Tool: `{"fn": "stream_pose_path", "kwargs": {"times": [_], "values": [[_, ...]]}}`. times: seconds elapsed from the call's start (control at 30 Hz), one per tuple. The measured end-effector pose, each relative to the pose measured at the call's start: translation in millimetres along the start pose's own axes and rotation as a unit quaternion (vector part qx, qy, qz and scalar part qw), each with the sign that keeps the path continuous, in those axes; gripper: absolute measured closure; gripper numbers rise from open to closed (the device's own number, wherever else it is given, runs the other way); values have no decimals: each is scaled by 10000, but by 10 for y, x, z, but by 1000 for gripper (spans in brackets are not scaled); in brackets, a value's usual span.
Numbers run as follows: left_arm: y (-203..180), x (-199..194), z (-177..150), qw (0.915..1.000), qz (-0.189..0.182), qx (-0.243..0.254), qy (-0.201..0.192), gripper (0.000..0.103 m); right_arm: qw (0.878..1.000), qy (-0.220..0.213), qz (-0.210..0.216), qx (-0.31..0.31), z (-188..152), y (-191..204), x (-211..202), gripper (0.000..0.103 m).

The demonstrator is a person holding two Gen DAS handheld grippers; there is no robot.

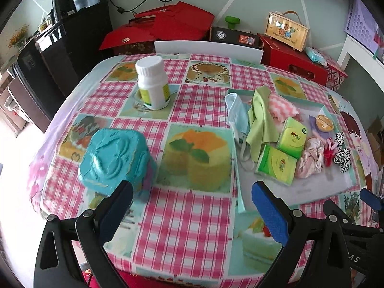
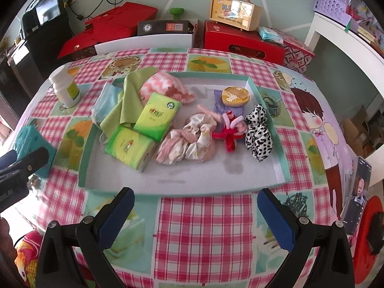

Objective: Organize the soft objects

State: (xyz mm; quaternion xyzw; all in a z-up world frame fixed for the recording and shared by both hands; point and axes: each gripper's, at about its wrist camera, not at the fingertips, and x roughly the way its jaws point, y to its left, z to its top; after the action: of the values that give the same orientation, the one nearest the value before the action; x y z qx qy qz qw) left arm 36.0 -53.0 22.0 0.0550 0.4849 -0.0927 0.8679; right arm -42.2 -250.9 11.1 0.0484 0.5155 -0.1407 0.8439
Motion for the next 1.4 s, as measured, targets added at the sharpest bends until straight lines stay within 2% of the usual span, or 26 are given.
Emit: {"fn": "stream_pose_path", "kwargs": {"times": [0.43,0.67,1.07,1.4], "values": [[131,-68,-254,9999,53,46,128,4,9997,132,-44,-189,-199,147,-22,0],[207,-4,-414,9994,247,156,160,4,9997,191,-36,-173,-297,199,43,0],[272,90,-517,9994,225,123,229,4,9994,-247,-191,-122,-335,234,-52,0],[253,46,-540,9994,270,181,77,4,9979,-589,-262,-59,-357,218,-161,0]]}}
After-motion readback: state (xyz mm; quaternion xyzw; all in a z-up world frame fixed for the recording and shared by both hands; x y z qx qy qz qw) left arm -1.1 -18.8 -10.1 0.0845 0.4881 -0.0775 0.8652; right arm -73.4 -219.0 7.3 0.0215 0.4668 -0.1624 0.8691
